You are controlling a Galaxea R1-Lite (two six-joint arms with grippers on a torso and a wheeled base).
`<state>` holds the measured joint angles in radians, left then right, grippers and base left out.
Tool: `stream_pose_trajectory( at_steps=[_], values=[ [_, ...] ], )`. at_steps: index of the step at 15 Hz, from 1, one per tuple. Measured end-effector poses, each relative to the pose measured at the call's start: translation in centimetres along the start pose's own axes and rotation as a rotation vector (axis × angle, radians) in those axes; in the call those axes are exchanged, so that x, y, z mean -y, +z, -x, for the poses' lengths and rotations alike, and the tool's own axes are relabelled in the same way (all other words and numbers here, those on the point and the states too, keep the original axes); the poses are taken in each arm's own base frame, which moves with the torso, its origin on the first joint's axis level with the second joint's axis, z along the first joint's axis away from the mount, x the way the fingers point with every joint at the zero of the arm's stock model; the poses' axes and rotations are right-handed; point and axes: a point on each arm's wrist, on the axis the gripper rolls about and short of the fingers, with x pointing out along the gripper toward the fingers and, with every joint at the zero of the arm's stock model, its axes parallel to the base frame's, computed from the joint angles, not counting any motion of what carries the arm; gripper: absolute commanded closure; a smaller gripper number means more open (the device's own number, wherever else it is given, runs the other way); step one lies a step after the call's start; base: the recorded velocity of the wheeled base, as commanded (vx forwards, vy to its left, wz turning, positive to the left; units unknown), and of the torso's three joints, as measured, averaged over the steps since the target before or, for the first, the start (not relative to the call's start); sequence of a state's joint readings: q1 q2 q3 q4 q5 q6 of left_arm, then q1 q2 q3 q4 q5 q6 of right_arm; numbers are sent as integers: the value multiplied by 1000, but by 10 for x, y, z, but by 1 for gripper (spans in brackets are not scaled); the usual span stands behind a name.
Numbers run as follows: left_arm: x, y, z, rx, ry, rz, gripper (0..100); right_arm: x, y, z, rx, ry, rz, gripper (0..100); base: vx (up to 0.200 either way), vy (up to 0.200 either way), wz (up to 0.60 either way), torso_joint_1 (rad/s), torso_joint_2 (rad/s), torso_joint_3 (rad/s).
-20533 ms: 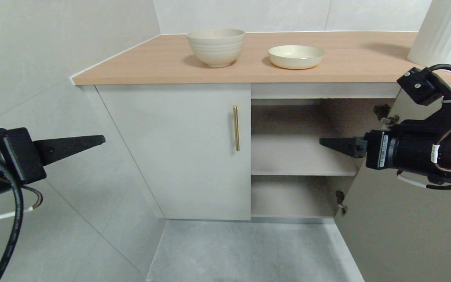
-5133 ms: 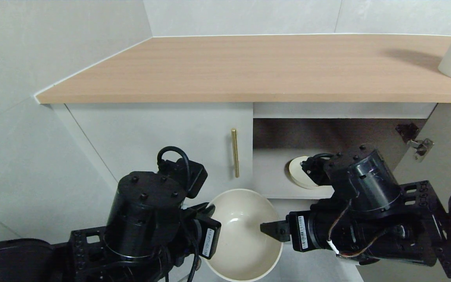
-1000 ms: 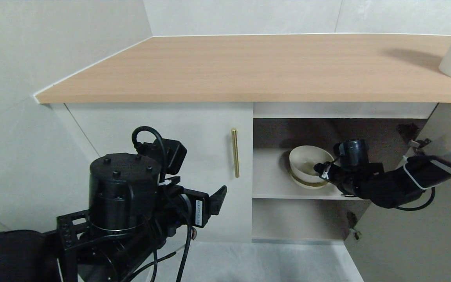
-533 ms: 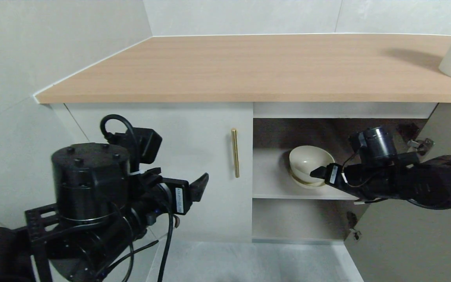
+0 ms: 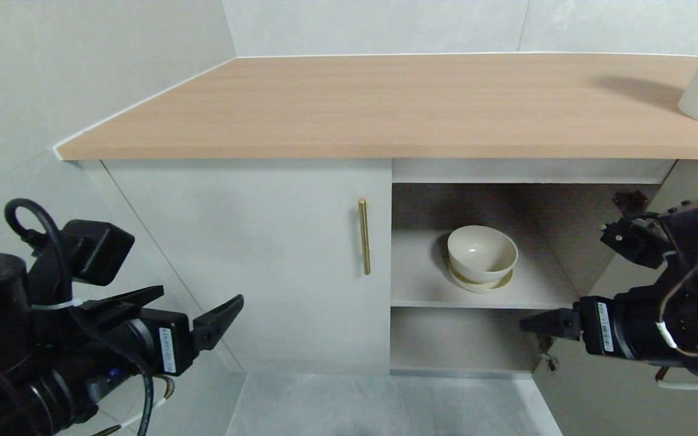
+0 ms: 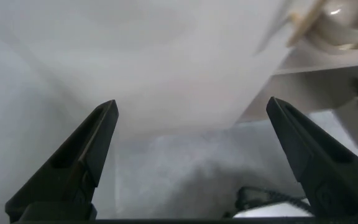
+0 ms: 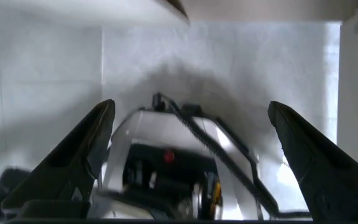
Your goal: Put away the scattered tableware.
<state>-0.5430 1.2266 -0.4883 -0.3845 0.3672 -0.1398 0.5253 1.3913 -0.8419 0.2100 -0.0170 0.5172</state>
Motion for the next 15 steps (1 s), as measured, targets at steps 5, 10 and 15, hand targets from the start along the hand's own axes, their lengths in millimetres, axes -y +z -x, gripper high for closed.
stream_pose_trajectory(
  at_steps=[5,10,15],
  values=[
    [-9,-1,10,-9,24,2,0,5,-23,31,32,42,35,0,-120,0,0,2,3,2],
    [-6,-2,11,-10,9,-5,0,5,-30,36,30,58,50,0,-200,0,0,2,2,6],
    [-5,-3,11,-14,0,-10,0,6,-31,36,27,57,52,0,-200,0,0,1,2,4]
  ],
)
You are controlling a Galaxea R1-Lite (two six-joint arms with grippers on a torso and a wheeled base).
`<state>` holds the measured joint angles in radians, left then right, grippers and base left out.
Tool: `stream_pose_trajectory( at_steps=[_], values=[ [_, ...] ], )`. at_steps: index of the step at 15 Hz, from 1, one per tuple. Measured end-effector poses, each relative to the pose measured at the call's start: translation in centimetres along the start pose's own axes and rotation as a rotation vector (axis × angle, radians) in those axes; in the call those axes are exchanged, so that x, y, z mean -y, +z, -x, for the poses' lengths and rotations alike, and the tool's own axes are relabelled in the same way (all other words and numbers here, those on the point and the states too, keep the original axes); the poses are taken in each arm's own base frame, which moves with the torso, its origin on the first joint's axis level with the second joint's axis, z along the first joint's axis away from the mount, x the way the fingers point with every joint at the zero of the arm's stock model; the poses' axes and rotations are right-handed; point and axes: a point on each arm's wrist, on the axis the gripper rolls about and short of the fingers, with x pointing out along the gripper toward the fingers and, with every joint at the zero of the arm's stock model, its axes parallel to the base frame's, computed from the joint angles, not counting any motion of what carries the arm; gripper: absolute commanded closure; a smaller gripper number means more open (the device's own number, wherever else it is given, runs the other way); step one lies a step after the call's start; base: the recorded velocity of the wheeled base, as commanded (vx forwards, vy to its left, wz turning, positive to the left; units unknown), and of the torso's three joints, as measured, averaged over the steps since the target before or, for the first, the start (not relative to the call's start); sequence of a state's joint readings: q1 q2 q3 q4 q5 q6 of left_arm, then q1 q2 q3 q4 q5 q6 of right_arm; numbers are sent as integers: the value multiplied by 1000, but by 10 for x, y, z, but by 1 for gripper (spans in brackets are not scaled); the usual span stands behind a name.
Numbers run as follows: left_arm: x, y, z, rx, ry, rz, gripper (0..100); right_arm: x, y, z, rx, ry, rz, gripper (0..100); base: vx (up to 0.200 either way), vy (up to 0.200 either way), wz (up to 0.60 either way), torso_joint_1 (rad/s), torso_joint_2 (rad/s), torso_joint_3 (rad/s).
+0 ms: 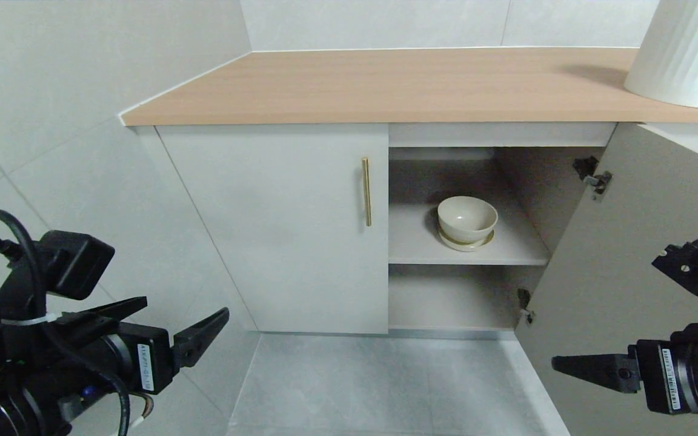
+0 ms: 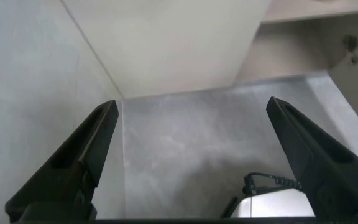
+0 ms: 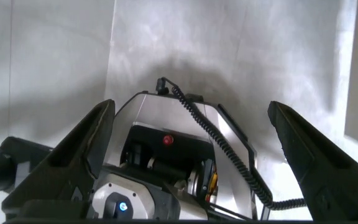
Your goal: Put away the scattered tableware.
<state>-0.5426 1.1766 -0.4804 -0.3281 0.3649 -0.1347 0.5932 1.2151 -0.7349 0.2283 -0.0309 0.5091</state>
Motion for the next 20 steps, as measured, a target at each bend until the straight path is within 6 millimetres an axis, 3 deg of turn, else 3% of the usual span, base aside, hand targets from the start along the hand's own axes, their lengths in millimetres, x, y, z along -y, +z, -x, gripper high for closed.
stream_pose_trajectory(
  at_steps=[5,18,20],
  values=[
    [0,-1,0,-3,1,-28,0,0,0,0,-1,-1,11,0,-200,0,0,4,3,6],
    [1,-3,-3,-17,5,-63,0,1,-1,6,24,-14,13,0,0,0,0,0,0,0],
    [1,-3,-3,-18,8,-74,0,3,-3,10,20,-46,21,0,0,-200,0,0,2,5]
  ],
)
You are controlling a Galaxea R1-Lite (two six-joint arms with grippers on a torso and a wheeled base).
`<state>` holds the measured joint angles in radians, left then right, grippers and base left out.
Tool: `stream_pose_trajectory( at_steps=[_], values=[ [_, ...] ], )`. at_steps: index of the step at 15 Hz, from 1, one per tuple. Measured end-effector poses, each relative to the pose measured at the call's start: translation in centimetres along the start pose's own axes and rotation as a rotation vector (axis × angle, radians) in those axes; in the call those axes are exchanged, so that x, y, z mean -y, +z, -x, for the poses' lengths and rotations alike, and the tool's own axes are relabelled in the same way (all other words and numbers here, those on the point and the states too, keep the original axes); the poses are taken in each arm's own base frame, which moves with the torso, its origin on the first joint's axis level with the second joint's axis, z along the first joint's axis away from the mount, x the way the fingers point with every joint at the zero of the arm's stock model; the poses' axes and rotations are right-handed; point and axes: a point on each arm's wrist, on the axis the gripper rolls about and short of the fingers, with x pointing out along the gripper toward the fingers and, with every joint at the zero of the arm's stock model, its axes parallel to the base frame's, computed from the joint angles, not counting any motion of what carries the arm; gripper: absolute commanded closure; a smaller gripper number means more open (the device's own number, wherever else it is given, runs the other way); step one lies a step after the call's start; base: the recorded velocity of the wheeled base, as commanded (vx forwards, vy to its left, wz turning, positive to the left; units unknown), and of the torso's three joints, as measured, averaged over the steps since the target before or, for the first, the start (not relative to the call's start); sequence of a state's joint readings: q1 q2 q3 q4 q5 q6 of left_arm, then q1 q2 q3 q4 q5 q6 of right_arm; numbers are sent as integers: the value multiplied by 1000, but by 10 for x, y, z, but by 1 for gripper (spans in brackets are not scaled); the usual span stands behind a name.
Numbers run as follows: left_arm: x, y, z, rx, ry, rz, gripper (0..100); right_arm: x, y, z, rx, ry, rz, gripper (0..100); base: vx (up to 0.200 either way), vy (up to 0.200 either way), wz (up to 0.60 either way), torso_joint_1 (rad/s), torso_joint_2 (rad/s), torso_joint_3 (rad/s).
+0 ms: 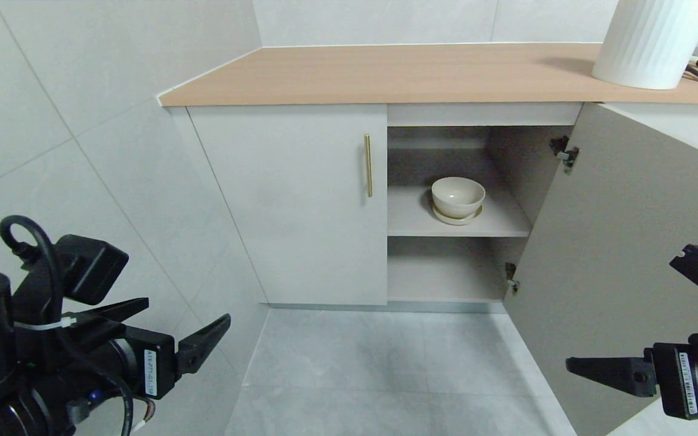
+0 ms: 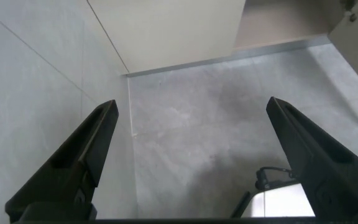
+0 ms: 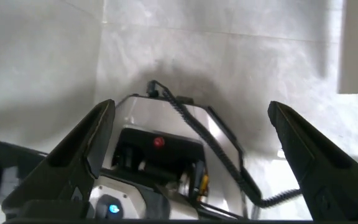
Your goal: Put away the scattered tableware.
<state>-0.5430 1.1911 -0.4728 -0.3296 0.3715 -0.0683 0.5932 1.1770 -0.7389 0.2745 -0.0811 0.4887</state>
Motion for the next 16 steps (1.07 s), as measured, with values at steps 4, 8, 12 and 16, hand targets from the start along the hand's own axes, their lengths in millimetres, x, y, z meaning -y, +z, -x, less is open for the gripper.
stream_pose_trajectory(
  at_steps=[4,8,12,16],
  values=[
    [0,-1,0,-7,5,-17,0,4,-5,11,-4,-7,10,0,0,-200,0,4,1,-1],
    [0,-2,-1,-11,3,-17,0,10,-12,23,-26,-57,14,0,0,-200,0,0,4,5],
    [1,-2,-2,-15,1,-19,0,15,-13,29,-55,-141,33,0,0,-50,0,-1,2,1],
    [1,-4,-2,-19,0,-21,0,26,-4,36,-39,-278,8,0,0,0,0,0,0,0]
  ],
)
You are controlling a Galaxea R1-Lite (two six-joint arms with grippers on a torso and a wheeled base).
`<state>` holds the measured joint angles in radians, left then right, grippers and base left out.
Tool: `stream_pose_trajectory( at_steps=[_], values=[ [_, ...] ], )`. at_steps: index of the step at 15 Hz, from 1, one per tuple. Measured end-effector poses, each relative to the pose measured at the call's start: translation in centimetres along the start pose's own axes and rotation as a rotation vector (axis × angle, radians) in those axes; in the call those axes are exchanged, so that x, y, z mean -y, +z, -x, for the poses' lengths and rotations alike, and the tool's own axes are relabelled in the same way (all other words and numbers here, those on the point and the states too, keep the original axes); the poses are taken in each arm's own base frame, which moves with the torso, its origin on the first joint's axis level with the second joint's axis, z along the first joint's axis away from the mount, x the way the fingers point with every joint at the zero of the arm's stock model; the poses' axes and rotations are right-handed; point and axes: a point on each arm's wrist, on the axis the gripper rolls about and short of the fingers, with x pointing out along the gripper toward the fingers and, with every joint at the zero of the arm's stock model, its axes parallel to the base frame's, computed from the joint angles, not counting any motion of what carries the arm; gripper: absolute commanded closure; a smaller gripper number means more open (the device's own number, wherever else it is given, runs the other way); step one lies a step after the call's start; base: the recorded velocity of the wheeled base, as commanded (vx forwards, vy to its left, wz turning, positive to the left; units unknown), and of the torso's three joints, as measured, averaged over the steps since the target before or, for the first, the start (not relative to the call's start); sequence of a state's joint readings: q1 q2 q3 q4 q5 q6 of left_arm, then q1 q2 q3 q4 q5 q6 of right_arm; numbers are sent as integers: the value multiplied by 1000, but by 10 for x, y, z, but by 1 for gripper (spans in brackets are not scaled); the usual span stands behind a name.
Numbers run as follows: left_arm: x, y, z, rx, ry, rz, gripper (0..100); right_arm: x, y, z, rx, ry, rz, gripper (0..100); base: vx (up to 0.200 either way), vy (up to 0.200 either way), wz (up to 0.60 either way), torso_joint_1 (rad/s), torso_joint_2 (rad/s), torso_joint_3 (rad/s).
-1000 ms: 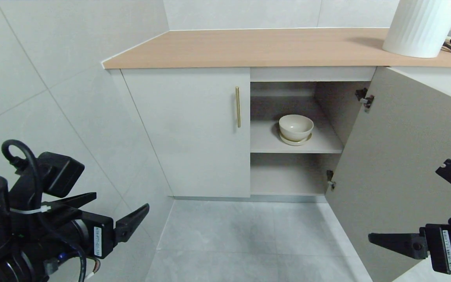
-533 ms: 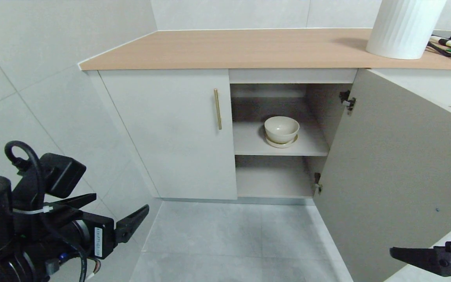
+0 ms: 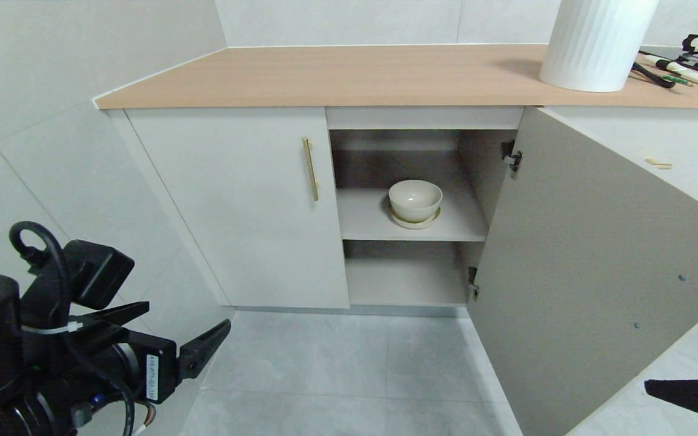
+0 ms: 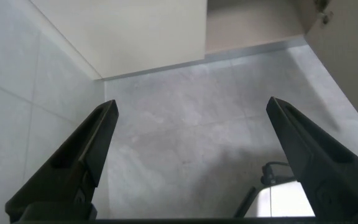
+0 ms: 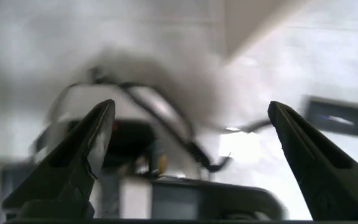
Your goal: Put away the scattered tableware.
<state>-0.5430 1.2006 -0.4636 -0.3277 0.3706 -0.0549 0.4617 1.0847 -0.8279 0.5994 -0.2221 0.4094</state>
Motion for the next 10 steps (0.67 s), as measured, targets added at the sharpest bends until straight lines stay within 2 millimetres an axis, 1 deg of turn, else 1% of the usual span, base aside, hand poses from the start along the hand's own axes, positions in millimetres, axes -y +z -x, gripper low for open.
stream_pose_trajectory(
  at_steps=[3,7,10],
  values=[
    [0,0,0,-2,0,1,0,16,10,0,17,-134,-27,0,0,0,0,0,0,0],
    [1,-1,-1,-6,-2,-1,0,38,17,1,8,-325,-50,0,0,0,0,0,0,0],
    [1,-1,-2,-7,-2,-1,0,49,23,0,23,-398,-92,0,0,0,0,0,0,0]
  ],
)
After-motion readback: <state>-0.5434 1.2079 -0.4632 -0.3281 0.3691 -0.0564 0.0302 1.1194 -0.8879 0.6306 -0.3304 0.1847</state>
